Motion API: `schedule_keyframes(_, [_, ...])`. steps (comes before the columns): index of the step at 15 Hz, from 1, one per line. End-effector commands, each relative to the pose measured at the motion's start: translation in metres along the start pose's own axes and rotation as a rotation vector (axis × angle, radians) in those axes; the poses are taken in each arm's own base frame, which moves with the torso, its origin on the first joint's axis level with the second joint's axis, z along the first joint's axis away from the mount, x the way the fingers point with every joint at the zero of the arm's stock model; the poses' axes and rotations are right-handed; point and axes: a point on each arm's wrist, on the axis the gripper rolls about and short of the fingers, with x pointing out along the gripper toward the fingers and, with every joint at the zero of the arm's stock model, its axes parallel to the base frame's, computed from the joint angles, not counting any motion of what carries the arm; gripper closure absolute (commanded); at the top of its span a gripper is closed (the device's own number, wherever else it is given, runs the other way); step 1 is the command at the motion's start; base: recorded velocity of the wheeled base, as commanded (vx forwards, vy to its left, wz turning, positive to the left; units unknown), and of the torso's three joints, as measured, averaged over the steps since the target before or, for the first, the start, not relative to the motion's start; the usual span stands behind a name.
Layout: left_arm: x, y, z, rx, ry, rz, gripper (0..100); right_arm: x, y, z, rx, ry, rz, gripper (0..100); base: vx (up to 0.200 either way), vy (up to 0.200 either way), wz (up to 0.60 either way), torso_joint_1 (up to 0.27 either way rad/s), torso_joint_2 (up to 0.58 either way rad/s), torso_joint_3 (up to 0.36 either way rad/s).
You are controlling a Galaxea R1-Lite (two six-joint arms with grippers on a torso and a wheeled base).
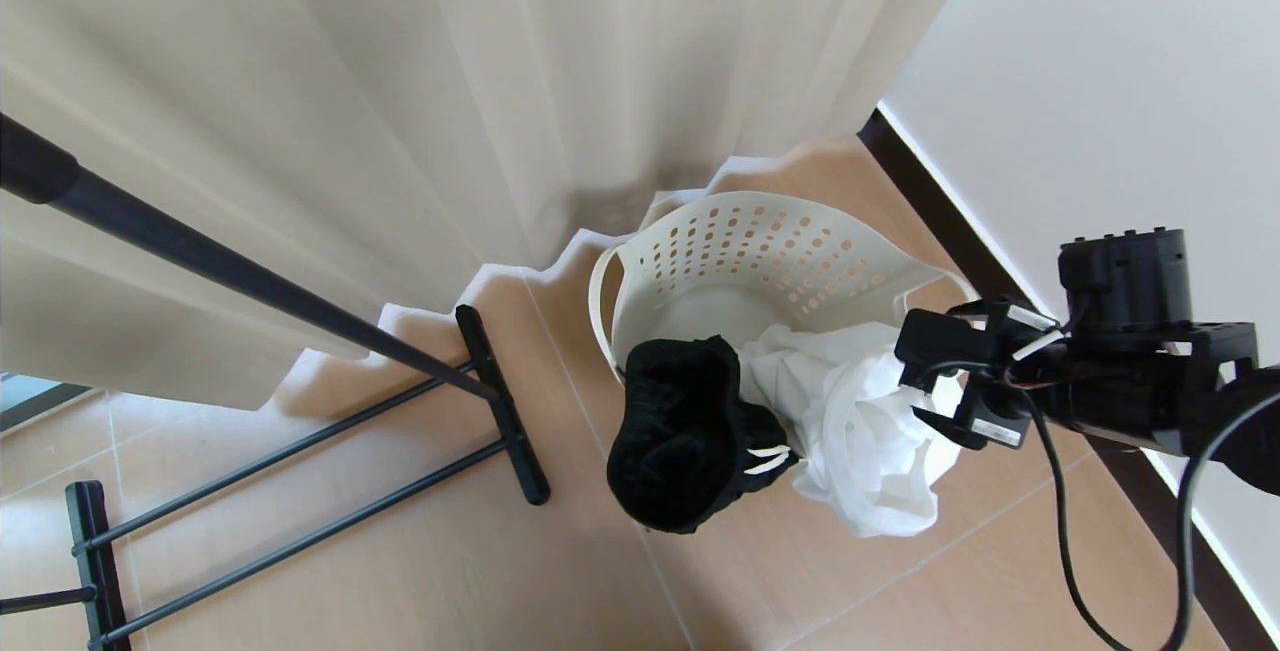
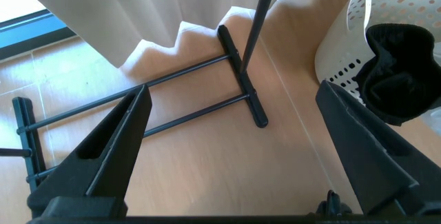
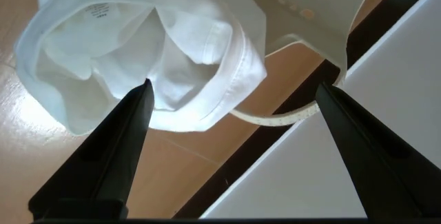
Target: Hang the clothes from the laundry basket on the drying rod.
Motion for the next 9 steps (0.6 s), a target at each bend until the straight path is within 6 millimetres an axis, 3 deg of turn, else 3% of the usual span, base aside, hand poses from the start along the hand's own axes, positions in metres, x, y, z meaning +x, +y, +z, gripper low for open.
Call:
schedule_keyframes(1, [0.0, 0.0, 0.0, 0.0, 0.001, 0.001, 0, 0.035, 0.007, 0.002, -0.014, 0.032, 0.038, 0, 0.0, 0.0, 0.0, 0.0, 0.0, 0.0])
schedule_keyframes(9, [0.0, 0.0, 0.0, 0.0, 0.001, 0.001, 0, 0.048, -0.011, 0.006, 0.006, 0.032, -0.031, 0, 0.0, 0.0, 0.0, 0.0, 0.0, 0.0])
